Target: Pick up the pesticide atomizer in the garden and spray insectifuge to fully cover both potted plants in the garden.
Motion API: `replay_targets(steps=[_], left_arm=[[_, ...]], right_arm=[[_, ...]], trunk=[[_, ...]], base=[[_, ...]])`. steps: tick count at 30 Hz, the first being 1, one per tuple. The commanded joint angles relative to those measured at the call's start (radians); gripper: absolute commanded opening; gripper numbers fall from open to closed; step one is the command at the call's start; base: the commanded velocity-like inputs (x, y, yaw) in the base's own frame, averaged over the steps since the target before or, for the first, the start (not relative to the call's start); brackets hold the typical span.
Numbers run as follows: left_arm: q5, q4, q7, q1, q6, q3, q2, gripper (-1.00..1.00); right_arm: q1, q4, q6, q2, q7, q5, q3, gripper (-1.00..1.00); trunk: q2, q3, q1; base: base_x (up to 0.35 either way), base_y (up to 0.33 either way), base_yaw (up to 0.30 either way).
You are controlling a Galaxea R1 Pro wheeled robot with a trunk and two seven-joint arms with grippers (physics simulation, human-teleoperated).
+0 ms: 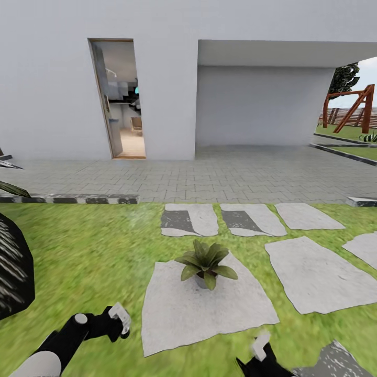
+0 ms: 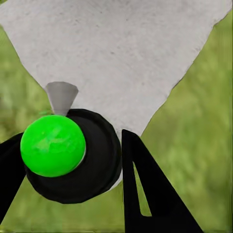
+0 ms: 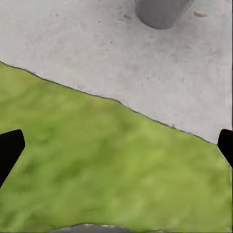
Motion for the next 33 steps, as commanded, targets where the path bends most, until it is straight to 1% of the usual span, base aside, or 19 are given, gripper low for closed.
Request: replay_targets(steps=[1,2,3,4,6,8,11,12,14,17,18,19,21,22,24,27,28,29,33], left_arm=[[-0.01,-0.001,-0.004,-0.001,0.042,0.016,-0.001,-1.0],[-0.009,-0.001,-0.005,-0.001,0.08,0.017,-0.001,-1.0],[-0.008,-0.007,-0.007,-0.002,0.138,0.019,-0.001,-1.0],[-0.008,-0.011,-0.008,-0.003,0.183,0.018,-0.002,-1.0],[-0.008,-0.015,-0.012,-0.009,0.239,0.017,-0.003,-1.0],[-0.008,-0.018,-0.017,-0.012,0.276,0.016,-0.005,-1.0],[-0.009,-0.019,-0.025,-0.016,0.327,0.013,-0.005,-1.0],[-0.009,-0.021,-0.026,-0.017,0.355,0.013,-0.008,-1.0],[-0.009,-0.059,-0.034,-0.027,0.459,0.011,-0.021,-1.0],[-0.014,-0.128,-0.103,-0.037,0.542,-0.002,-0.034,-1.0],[-0.016,-0.16,-0.151,-0.046,0.6,-0.023,-0.037,-1.0],[-0.017,-0.178,-0.179,-0.057,0.645,-0.05,-0.038,-1.0],[-0.017,-0.195,-0.207,-0.086,0.73,-0.123,-0.038,-1.0],[-0.017,-0.198,-0.211,-0.098,0.752,-0.144,-0.039,-1.0],[-0.016,-0.199,-0.215,-0.123,0.781,-0.168,-0.04,-1.0],[-0.015,-0.197,-0.224,-0.149,0.799,-0.179,-0.041,-1.0],[-0.018,-0.198,-0.305,-0.156,0.825,-0.289,-0.035,-1.0],[-0.025,-0.199,-0.366,-0.182,0.905,-0.377,-0.027,-1.0],[-0.028,-0.199,-0.376,-0.207,0.934,-0.391,-0.018,-1.0]], right_arm=[[0.011,0.002,-0.009,0.0,-0.031,-0.086,0.0,1.0],[0.016,0.002,-0.011,0.0,-0.052,-0.138,0.0,1.0],[0.021,0.004,-0.013,-0.001,-0.081,-0.21,0.0,1.0],[0.024,0.005,-0.014,-0.001,-0.111,-0.266,0.0,1.0],[0.031,0.007,-0.016,-0.002,-0.173,-0.338,0.0,1.0],[0.039,0.008,-0.016,-0.002,-0.22,-0.374,0.0,1.0],[0.053,0.008,-0.029,-0.003,-0.243,-0.392,0.0,1.0],[0.055,0.008,-0.037,-0.003,-0.245,-0.394,0.0,1.0],[0.059,0.008,-0.056,-0.003,-0.248,-0.411,0.0,1.0],[0.06,0.008,-0.061,-0.003,-0.248,-0.443,0.0,1.0],[0.061,0.008,-0.061,-0.002,-0.247,-0.45,0.0,1.0],[0.061,0.008,-0.061,-0.001,-0.248,-0.452,0.0,1.0],[0.061,0.008,-0.061,0.0,-0.249,-0.469,0.0,1.0],[0.061,0.008,-0.061,0.0,-0.249,-0.487,0.0,1.0],[0.061,0.008,-0.061,0.0,-0.248,-0.529,0.0,1.0],[0.061,0.008,-0.061,0.0,-0.248,-0.55,0.0,1.0],[0.061,0.008,-0.061,0.0,-0.249,-0.553,0.0,1.0],[0.061,0.008,-0.061,0.0,-0.249,-0.554,0.001,1.0],[0.061,0.008,-0.061,0.0,-0.249,-0.554,0.001,1.0]], trunk=[[0.0,-0.001,0.0],[0.0,-0.001,0.0],[0.0,-0.001,0.0],[0.0,-0.001,0.0],[0.0,-0.001,0.0],[0.0,-0.001,0.0],[0.0,-0.001,0.0],[0.0,-0.001,0.0],[0.0,-0.001,0.0],[0.0,-0.001,0.0],[0.0,-0.001,0.0],[0.0,-0.001,0.0],[0.0,-0.001,0.0],[0.0,-0.001,0.0],[0.0,-0.001,0.0],[0.0,-0.001,0.0],[0.0,-0.001,0.0],[0.0,-0.001,0.0],[0.0,-0.001,0.0]], base=[[0.0,0.0,0.0],[0.0,0.0,0.0],[0.0,0.0,0.0],[0.0,0.0,0.0],[0.0,0.0,0.0],[0.0,0.0,0.0],[0.0,0.0,0.0],[0.006,0.0,0.0],[0.158,0.0,0.0],[0.302,0.0,0.0],[0.327,0.0,0.0],[0.331,0.0,0.0],[0.333,0.0,0.0],[0.334,0.0,0.0],[0.334,0.0,0.0],[0.334,0.0,-0.005],[0.334,0.0,-0.243],[0.306,0.0,-0.292],[0.293,0.0,-0.298]])
